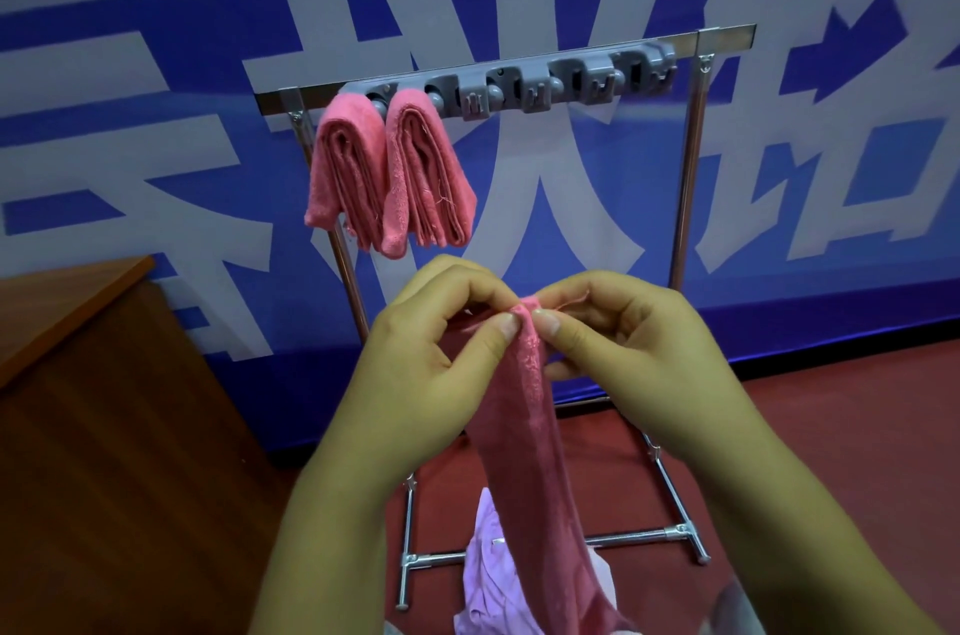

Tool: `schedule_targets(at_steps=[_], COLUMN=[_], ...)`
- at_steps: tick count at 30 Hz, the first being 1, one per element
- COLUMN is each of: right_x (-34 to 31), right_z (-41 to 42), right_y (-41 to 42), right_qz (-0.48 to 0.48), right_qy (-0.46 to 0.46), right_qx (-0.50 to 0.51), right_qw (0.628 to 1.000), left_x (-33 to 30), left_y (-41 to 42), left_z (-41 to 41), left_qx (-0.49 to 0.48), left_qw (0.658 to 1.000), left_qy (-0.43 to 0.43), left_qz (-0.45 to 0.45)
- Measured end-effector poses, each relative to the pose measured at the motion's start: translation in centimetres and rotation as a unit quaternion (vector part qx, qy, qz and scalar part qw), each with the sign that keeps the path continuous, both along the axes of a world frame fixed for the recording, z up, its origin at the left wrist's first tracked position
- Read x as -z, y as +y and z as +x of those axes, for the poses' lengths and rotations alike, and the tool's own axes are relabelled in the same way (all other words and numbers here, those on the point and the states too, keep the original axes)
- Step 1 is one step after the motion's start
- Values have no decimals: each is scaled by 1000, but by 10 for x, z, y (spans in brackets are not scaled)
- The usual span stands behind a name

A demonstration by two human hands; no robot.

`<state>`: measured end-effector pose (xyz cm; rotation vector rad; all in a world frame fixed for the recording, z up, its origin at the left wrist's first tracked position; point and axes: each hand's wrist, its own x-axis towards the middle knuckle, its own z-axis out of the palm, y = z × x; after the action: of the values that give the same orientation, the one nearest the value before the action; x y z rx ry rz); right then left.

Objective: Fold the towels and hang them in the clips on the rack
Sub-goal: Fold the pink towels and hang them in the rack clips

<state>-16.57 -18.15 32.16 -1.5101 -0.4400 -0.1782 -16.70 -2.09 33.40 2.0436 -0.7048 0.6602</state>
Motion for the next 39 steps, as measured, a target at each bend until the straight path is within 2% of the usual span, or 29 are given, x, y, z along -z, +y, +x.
schedule_targets(at_steps=[5, 9, 13, 15, 18, 20, 22, 27, 30, 33, 35, 36, 39], right_x=[4, 4, 6, 6, 8, 9, 9, 7, -6, -14, -15, -16, -18], right_z=[0, -2, 2, 5, 8, 9, 11, 12, 9, 13, 15, 16, 18], right_y=[2, 4, 5, 2, -4, -7, -7, -9, -11, -10, -6, -5, 0], right_qz=[-22, -14, -57, -50, -38, -28, -31, -5, 20, 35, 42, 44, 38], right_qy=[-31, -31, -42, -34, -37, -41, -38, -45, -69, -82, -90, -89, -95], right_qx=[42, 23, 39, 24, 7, 3, 0, -7, -18, -14, -13, -16, -24], right_qw=[998, 999, 997, 998, 999, 999, 999, 999, 997, 996, 995, 995, 994], left_x=[0, 2, 2, 1, 2, 5, 9, 13, 9, 9, 18, 22, 30], left_y=[-1, -3, -4, 6, 29, 37, 37, 33, 23, 18, 17, 17, 16], left_z=[-1, 0, -1, 1, 6, 8, 9, 10, 10, 16, 20, 21, 20], left_qx=[-5, -22, -20, -7, 6, 31, 54, 40, 61, 135, 197, 206, 167], left_qw=[1000, 998, 996, 993, 983, 974, 973, 976, 964, 926, 897, 892, 908], left_qy=[16, 36, 63, 98, 186, 226, 218, 128, 80, 155, 239, 268, 292], left_qz=[-14, -40, -65, -68, -8, -1, -48, -173, -247, -317, -315, -301, -251])
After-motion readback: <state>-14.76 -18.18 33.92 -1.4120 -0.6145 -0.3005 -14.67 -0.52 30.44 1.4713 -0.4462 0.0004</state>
